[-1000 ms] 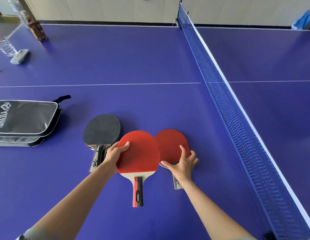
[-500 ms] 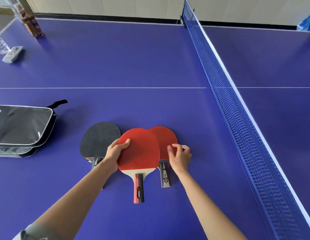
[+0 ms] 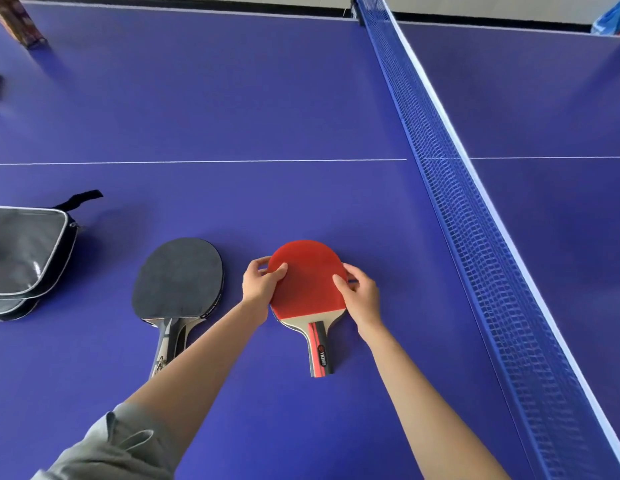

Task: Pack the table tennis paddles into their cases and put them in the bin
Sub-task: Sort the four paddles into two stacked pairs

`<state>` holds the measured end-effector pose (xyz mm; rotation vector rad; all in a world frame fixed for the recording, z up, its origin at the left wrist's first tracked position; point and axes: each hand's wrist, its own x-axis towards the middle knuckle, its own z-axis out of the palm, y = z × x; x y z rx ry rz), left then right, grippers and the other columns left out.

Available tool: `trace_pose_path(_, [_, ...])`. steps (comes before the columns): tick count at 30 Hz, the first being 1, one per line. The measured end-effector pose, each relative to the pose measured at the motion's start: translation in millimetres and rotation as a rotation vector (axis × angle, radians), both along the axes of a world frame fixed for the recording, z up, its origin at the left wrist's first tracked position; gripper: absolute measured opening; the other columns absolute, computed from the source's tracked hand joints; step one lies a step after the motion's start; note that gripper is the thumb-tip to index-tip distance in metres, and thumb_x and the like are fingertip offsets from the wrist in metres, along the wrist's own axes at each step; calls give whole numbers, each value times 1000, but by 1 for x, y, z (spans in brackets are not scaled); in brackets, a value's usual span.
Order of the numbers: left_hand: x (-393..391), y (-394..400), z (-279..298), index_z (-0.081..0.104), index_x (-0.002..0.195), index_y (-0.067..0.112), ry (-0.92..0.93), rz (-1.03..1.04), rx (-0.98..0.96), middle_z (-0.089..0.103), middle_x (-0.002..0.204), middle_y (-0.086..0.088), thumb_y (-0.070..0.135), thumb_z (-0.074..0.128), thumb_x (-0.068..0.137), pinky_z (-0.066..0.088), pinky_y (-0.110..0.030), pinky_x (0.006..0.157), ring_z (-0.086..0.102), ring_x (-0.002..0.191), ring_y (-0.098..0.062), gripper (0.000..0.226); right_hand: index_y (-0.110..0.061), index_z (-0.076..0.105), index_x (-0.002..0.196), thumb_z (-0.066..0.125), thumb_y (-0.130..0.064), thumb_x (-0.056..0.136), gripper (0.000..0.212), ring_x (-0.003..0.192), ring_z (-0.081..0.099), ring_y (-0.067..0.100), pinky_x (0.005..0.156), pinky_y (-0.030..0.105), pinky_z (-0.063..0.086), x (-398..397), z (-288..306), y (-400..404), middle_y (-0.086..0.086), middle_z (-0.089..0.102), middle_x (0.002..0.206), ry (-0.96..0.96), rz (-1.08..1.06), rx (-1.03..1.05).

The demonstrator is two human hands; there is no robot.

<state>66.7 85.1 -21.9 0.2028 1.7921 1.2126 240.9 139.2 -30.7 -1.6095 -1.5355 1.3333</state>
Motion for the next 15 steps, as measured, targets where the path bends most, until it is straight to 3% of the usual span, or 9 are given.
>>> trace_pose_path(3, [-2,-5,-7,63,113,14,232,-84,-30,65,107,-5,22,74,79,51,-32,81,62,92,-19,37,-14,66,114,67,-21,85,29,84,61,15,81,24,49,0,-2,6,4,63,105,-95,18,72])
trace_pose_path(7, [0,-6,-12,68,113,15,486,-144,-45,67,101,-6,25,73,80,46,-27,79,59,86,-19,35,-9,71,105,71,-18,82,25,76,58,14,76,21,45,-4,-2,6,9,68,95,-187,14,181])
trace_pose_path(11, [1,-5,-13,66,118,14,540,-174,-62,65,102,-10,29,71,82,48,-37,89,59,94,-25,39,-7,73,95,71,-19,81,19,81,58,21,76,31,47,-8,-3,7,11,71,84,-235,31,208])
trace_pose_path(15, [0,-6,-15,67,117,16,575,-198,-48,63,101,-10,31,72,82,43,-27,81,53,84,-16,39,-6,72,87,73,-19,79,15,79,58,24,73,33,46,-4,-4,7,10,69,79,-253,27,234])
